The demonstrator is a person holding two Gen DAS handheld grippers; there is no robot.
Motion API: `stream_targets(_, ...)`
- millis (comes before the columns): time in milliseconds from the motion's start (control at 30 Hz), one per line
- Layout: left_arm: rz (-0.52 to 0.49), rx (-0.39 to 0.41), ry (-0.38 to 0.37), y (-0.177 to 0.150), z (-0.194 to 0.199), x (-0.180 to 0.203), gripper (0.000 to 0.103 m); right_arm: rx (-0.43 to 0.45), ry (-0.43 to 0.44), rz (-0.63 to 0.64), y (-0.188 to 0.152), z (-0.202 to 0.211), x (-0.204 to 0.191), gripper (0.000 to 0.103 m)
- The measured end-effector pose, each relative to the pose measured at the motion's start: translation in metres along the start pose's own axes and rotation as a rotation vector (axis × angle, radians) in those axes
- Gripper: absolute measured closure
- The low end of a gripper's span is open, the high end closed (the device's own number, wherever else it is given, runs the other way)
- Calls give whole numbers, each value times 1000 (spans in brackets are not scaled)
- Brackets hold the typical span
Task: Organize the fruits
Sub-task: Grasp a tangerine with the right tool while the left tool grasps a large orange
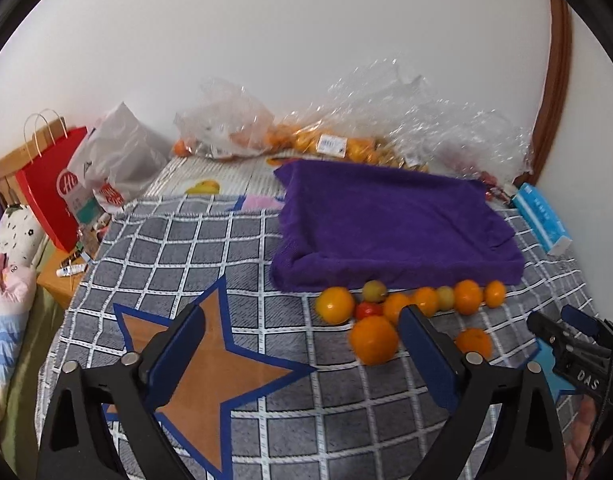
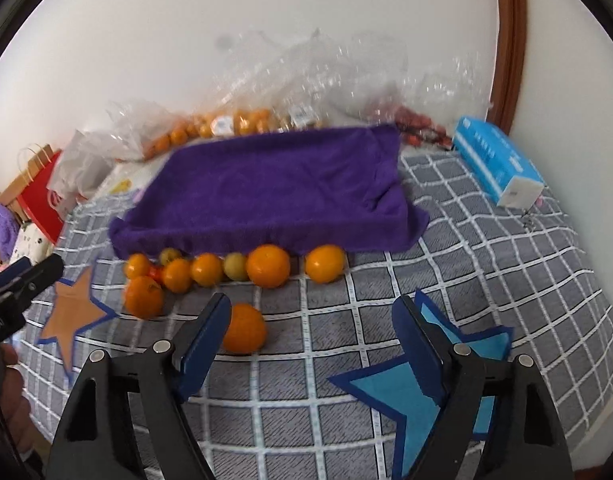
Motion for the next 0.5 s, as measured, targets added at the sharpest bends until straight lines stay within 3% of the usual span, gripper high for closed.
stream_targets(233,25,-70,-40,-14,-34,-6,12,-20,19,-39,4,-40,12,48)
stream_targets(500,48,-85,-84,-13,-47,-1,13,-23,70,-89,20,-72,17,52)
Point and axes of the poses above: each gripper's, at about its wrist camera, not at the fingertips, and z roughly against the way its jaws point, x to its right, y to its top, the point moved 9 cm from there along -z, roughly the way its jaws point, and after that the axes turned 4 degrees about y, right-handed, at the moved point
